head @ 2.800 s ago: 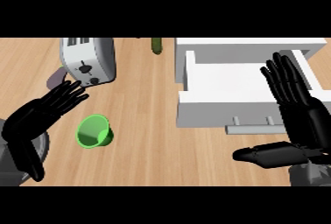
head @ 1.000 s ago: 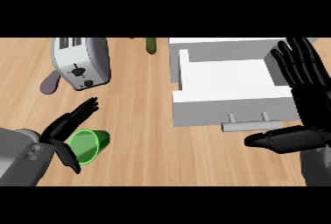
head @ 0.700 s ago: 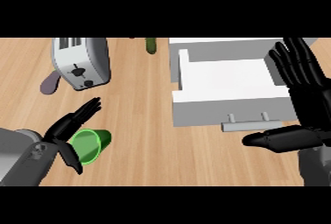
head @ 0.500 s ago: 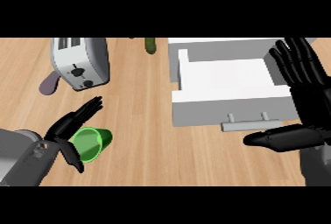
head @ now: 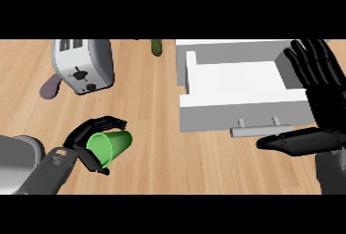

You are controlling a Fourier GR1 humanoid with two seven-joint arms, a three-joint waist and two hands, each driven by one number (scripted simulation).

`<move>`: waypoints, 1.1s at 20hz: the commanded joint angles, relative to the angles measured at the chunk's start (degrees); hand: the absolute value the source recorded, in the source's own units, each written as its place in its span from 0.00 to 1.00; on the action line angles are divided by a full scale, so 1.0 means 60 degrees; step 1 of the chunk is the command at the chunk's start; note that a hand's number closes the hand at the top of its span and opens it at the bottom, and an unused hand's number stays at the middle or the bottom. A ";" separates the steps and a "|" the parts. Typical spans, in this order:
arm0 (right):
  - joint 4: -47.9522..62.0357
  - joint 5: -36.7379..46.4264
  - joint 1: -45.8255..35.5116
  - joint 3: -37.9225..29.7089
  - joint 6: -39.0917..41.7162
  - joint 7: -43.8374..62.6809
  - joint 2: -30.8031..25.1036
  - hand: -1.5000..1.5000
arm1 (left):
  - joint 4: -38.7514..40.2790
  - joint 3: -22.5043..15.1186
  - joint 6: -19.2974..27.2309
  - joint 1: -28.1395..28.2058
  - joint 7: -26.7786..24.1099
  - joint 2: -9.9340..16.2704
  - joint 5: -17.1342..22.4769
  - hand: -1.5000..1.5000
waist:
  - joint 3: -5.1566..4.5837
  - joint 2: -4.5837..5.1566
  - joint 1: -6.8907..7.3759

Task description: Pick up the cup, place it into the drawer and close the drawer

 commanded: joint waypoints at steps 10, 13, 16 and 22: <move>0.0074 0.0081 0.0267 -0.0209 -0.0129 -0.0157 0.0028 0.00 | -0.0043 0.1900 0.2791 0.0306 -0.2861 -0.0548 0.1424 1.00 | -0.0101 -0.0020 0.0355; 0.0177 -0.0229 0.0215 -0.0521 0.0074 -0.0082 -0.0231 0.00 | -0.0017 0.3360 0.5070 0.0291 -0.2361 -0.0952 0.2493 1.00 | -0.0089 -0.0052 0.0510; 0.0298 -0.0433 0.0268 -0.0625 0.0324 -0.0124 -0.0369 0.00 | 0.0049 0.3484 0.4486 0.0136 -0.3340 -0.1489 0.2672 1.00 | -0.0078 -0.0050 0.0299; -0.0506 -0.0104 0.0668 -0.0433 0.0199 0.0072 -0.0344 0.00 | -0.1126 0.2829 0.3792 -0.0557 -0.2122 -0.1380 0.2350 1.00 | -0.0045 -0.0173 0.0475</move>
